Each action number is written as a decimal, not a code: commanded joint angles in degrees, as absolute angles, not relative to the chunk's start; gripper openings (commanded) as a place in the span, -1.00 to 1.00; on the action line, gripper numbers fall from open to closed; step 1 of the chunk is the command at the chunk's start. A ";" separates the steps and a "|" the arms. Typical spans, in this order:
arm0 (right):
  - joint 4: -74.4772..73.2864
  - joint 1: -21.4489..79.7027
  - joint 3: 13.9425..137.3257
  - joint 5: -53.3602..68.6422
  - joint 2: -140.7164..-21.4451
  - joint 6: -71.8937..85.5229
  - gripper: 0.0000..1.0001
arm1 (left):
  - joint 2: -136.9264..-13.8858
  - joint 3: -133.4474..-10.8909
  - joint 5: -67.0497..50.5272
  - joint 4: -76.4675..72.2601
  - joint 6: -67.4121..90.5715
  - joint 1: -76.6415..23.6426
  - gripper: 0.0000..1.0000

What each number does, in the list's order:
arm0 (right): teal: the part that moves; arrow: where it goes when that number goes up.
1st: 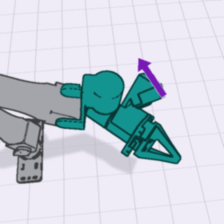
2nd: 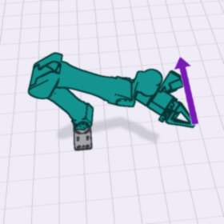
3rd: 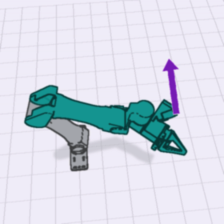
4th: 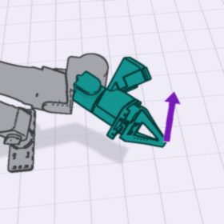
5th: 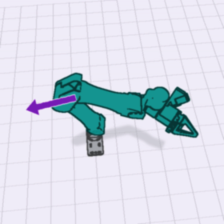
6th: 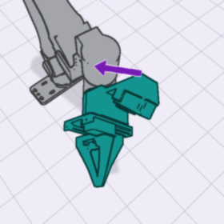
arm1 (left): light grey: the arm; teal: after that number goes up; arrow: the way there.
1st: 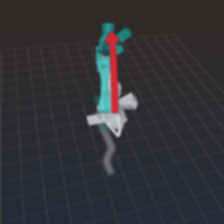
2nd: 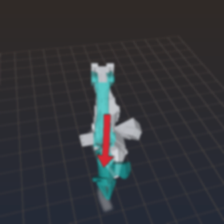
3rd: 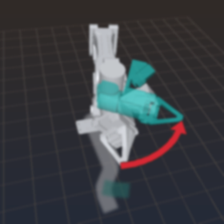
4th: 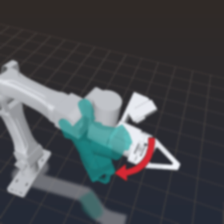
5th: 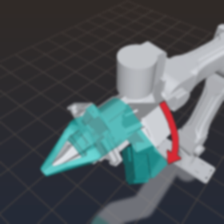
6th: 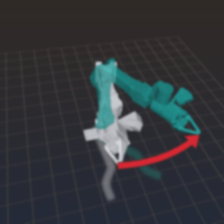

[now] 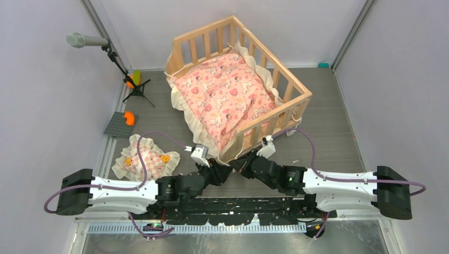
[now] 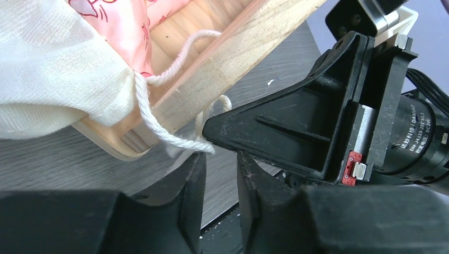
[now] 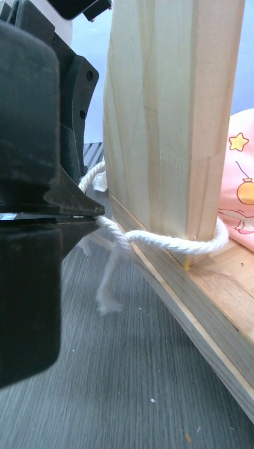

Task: Set up the pet bed
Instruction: Tie the ropes to the bed frame.

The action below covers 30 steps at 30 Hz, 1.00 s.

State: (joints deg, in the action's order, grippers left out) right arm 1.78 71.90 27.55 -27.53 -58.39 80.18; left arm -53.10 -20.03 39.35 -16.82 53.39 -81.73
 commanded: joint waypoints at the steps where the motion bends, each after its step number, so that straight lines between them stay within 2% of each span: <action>1: 1.14 72.15 29.88 -27.18 -58.83 78.55 -0.99 | -51.70 -22.21 40.00 -17.08 52.90 -81.57 -0.33; 11: 1.23 72.09 30.06 -27.20 -59.85 79.45 -1.00 | -46.60 -22.30 36.85 -12.50 50.22 -81.56 0.07; 23: 0.52 72.15 30.66 -27.27 -58.02 79.44 -0.99 | -37.87 -21.00 32.91 1.87 31.28 -81.57 -0.04; 28: 1.01 72.11 31.15 -26.53 -58.60 79.53 -1.00 | -36.32 -18.51 32.41 -3.24 23.20 -81.60 -0.05; 30: 1.08 72.11 31.41 -26.20 -59.06 79.54 -1.00 | -36.39 -17.64 32.59 -5.43 20.11 -81.59 0.00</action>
